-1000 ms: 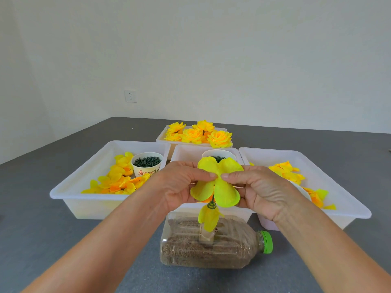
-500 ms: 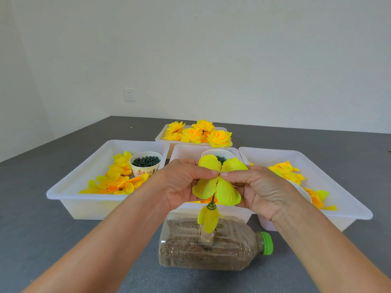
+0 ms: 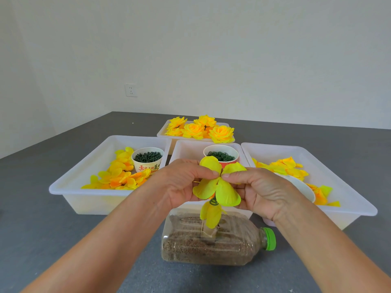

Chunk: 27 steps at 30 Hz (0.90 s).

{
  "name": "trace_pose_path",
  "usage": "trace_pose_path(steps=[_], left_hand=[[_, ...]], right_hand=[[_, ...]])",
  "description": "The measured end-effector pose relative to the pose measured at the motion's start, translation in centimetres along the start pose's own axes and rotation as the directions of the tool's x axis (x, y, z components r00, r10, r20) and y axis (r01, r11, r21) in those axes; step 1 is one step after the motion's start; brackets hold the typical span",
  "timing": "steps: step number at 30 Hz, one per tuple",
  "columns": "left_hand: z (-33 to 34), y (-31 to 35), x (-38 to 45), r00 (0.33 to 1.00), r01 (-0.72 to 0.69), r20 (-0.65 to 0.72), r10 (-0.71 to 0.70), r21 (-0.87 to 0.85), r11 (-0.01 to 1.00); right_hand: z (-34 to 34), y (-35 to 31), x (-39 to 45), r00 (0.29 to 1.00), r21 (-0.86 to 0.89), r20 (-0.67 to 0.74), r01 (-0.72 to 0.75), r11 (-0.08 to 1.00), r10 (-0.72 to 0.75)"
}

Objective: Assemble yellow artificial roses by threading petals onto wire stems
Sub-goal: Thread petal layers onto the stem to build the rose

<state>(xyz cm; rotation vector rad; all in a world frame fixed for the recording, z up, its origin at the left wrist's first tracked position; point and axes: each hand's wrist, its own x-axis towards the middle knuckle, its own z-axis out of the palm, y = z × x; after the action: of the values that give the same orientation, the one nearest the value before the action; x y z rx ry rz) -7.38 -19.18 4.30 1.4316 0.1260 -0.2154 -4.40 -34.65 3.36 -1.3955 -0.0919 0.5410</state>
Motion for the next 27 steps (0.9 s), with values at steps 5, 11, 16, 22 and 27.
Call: trace_pose_path(steps=[5, 11, 16, 22, 27], left_hand=[[-0.28, -0.09, 0.0, 1.0, 0.026, -0.002, -0.026, 0.02, 0.999], [-0.64, 0.05, 0.17, 0.999, 0.046, 0.022, -0.048, 0.069, 0.997], [-0.59, -0.12, 0.29, 0.998, 0.058, 0.032, -0.062, 0.105, 0.993], [-0.6, -0.45, 0.21, 0.997, 0.064, 0.033, -0.07, 0.159, 0.985], [-0.57, -0.38, 0.22, 0.999, 0.043, 0.018, -0.046, 0.156, 0.987]], right_hand=[[-0.01, 0.32, -0.16, 1.0, -0.012, -0.009, 0.003, 1.0, -0.003], [-0.28, 0.59, -0.36, 1.0, -0.048, -0.025, 0.006, 0.999, -0.007], [-0.46, 0.39, -0.36, 1.0, -0.063, -0.026, 0.008, 0.998, -0.01], [-0.69, 0.23, -0.14, 0.999, -0.1, -0.036, -0.017, 0.995, 0.014], [-0.61, 0.04, 0.28, 0.998, -0.11, -0.028, -0.055, 0.992, 0.053]])
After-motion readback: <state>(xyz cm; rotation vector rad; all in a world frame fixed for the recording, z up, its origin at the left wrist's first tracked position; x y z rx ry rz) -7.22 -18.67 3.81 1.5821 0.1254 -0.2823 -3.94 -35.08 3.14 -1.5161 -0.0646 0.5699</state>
